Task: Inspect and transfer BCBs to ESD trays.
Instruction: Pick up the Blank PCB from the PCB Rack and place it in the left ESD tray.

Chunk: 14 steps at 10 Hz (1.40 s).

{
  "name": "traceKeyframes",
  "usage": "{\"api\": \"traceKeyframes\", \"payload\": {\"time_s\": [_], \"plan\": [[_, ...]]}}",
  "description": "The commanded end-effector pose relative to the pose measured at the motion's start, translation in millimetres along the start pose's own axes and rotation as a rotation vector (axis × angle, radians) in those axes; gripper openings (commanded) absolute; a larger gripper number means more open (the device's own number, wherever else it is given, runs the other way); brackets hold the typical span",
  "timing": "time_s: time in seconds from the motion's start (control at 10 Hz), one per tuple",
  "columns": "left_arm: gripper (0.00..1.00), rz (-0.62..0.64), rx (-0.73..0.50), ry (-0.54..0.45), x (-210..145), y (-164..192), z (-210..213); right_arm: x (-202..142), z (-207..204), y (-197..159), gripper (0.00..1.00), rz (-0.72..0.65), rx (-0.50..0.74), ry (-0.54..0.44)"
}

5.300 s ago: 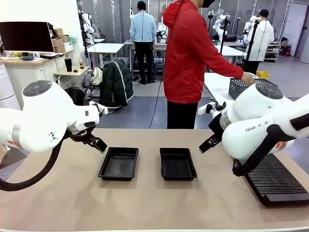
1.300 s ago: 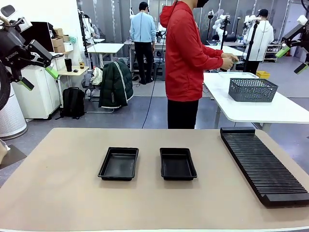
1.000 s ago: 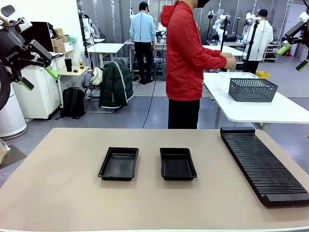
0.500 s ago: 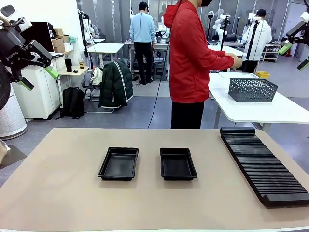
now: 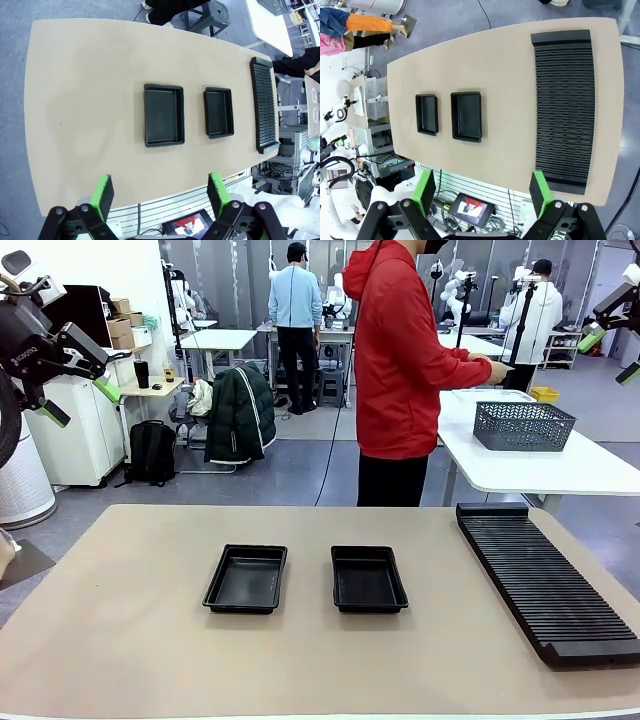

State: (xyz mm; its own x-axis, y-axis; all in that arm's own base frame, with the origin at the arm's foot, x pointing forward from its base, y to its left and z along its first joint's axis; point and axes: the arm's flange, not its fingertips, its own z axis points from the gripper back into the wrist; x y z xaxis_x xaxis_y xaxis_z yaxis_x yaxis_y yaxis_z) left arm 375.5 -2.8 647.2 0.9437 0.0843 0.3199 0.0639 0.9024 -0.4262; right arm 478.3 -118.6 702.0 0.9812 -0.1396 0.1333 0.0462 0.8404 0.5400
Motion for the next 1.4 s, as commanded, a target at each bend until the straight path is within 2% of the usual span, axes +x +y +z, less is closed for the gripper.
{"api": "traceKeyframes", "payload": {"time_s": [0.0, 1.3], "plan": [[1.00, 0.003, -0.001, -0.008, 0.0, 2.1, -3.4, -0.3, -1.0, -0.2, 1.00, -0.001, 0.000, 0.002], [1.00, 0.003, -0.001, -0.008, 0.0, 2.1, -3.4, -0.3, -1.0, -0.2, 1.00, -0.001, 0.000, 0.002]]}}
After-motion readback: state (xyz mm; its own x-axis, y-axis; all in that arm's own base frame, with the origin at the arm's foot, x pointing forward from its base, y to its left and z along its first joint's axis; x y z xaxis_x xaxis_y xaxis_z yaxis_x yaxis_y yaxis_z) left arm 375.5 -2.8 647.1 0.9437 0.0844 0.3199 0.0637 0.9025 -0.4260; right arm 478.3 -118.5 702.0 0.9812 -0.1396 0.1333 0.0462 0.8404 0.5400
